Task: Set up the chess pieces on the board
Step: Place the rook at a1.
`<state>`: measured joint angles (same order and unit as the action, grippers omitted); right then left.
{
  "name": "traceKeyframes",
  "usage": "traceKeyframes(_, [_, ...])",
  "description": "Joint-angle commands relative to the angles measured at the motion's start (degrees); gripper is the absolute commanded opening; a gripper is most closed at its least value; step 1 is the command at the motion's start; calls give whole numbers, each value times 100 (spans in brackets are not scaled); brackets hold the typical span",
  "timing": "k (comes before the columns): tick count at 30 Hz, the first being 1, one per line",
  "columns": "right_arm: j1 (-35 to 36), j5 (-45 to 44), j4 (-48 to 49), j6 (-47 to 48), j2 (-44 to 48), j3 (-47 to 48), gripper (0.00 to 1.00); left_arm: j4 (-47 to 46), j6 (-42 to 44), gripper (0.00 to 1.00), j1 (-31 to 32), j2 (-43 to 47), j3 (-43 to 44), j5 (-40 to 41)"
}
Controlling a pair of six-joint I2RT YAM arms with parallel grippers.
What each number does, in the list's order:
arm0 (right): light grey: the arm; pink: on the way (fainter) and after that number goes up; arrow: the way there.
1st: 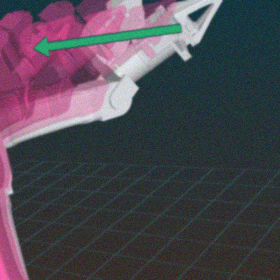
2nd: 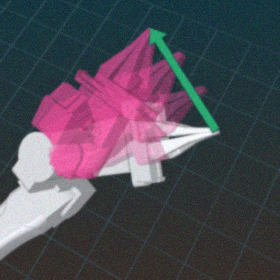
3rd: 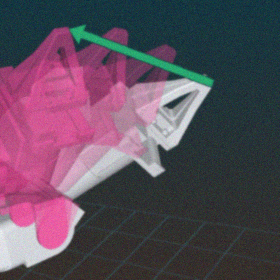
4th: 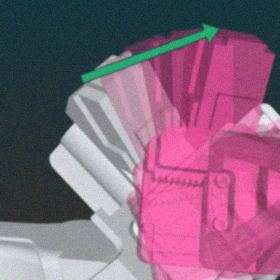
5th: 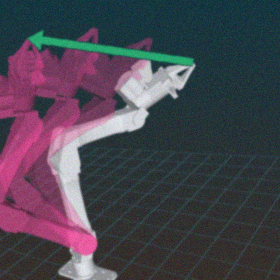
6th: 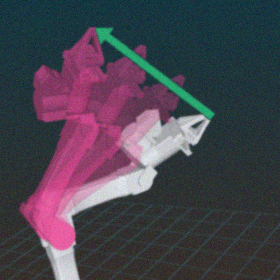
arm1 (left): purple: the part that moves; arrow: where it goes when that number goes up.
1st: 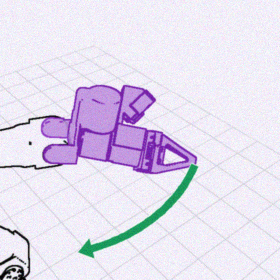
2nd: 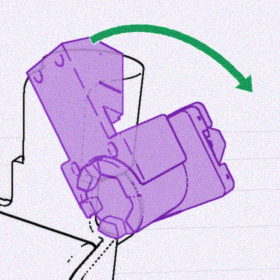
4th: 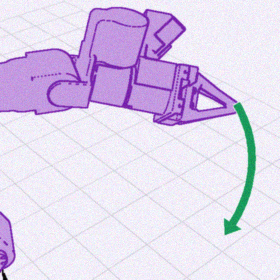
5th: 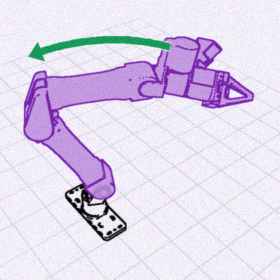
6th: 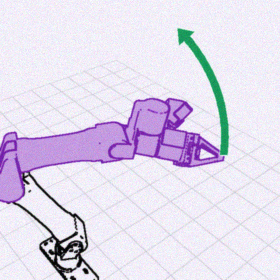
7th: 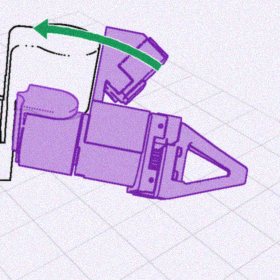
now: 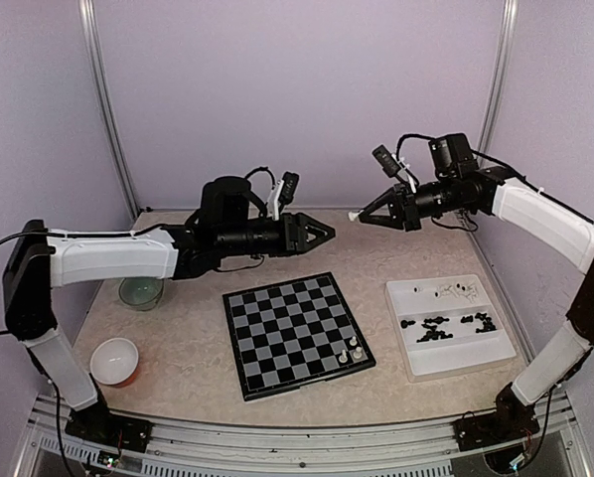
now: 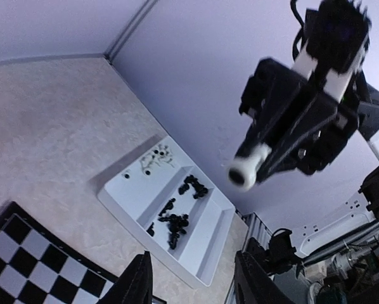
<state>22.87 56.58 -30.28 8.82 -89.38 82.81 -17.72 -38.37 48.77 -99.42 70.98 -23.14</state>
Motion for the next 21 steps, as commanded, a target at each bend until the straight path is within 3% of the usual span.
traceKeyframes(1, [786,-1370,-929,1203,-137,166,4,1358,764,46,-381,1002,-215,1087])
traceKeyframes(6, [1728,-2512,-1426,1764,-584,442,4,1661,573,47,-833,1696,-678,1914])
traceKeyframes(17, [3569,-4020,-2170,2351,-1755,1153,4,1713,625,48,-922,2018,-992,1997])
traceKeyframes(21, [3921,-4100,-2408,2422,-2268,1543,4,1758,728,48,-931,2111,-1096,2041])
